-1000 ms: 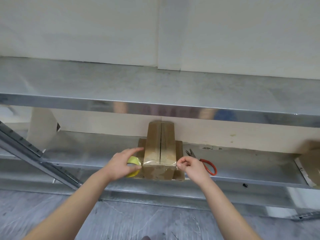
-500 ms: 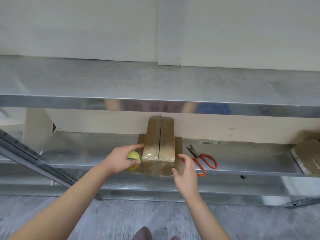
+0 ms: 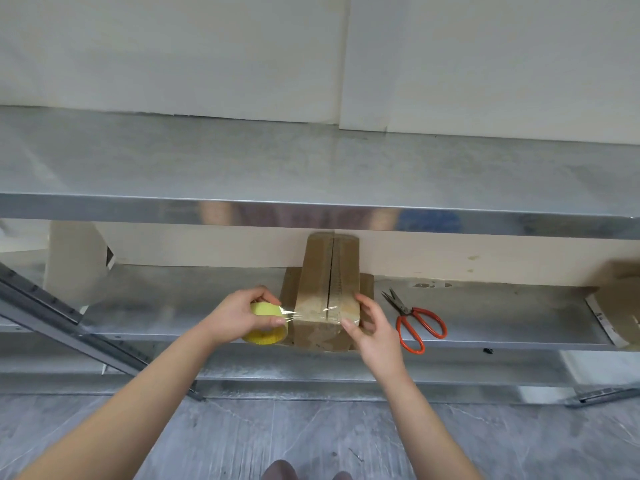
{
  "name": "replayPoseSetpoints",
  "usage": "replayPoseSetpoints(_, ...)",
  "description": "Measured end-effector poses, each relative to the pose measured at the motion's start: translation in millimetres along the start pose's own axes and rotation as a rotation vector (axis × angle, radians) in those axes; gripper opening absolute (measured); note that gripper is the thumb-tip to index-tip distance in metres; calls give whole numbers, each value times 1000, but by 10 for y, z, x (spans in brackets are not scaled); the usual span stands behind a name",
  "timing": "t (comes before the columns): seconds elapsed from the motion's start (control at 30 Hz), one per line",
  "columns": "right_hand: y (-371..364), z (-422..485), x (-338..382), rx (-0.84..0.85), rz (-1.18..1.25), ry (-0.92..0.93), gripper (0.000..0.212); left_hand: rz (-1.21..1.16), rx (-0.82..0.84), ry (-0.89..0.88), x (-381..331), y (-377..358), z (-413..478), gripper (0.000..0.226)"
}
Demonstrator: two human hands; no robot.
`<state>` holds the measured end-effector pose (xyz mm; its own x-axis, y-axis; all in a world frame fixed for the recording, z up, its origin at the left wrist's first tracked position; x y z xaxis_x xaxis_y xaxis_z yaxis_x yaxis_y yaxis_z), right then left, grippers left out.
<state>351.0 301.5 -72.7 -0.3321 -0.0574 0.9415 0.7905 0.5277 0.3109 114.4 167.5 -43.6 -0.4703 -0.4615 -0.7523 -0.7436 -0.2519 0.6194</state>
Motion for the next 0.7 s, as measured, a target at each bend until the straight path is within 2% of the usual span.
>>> replayPoseSetpoints(0.13, -19, 0, 17, -2, -15, -3, 48, 191, 32, -3, 7, -45, 125, 30)
replayPoseSetpoints(0.27, -43, -4, 16, -6, -32, -3, 47, 408, -47, -122, -16, -31, 206, 35)
replayPoseSetpoints(0.37, -40, -10, 9, -5, -46, 9, 48, 671, -113, -174, 131, -30, 135, 44)
replayPoseSetpoints(0.43, -35, 11, 14, -6, -51, 12, 47, 579, -100, -169, 233, -56, 57, 45)
replayPoseSetpoints(0.57, -35, 23, 16, -3, -61, 5, 47, 166, -84, -175, 228, -35, -51, 29)
replayPoseSetpoints(0.63, -30, 25, 4, 9, -101, 2, 49, 112, -84, -184, 195, 5, -71, 25)
replayPoseSetpoints(0.7, -9, 11, 3, 21, -177, 62, 52, 168, -78, -201, 176, 26, -73, 25)
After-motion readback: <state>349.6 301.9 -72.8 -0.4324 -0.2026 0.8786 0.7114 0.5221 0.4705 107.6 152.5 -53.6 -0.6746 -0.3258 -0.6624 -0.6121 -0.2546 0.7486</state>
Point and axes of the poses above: each hand's wrist, its own z-axis towards the middle knuckle, its own y-axis out of the back of the hand, x = y × z, the point moved 2 cm from there along z, towards the middle knuckle, and after that the axes turned 4 degrees about -x, right-handed, at the moved point
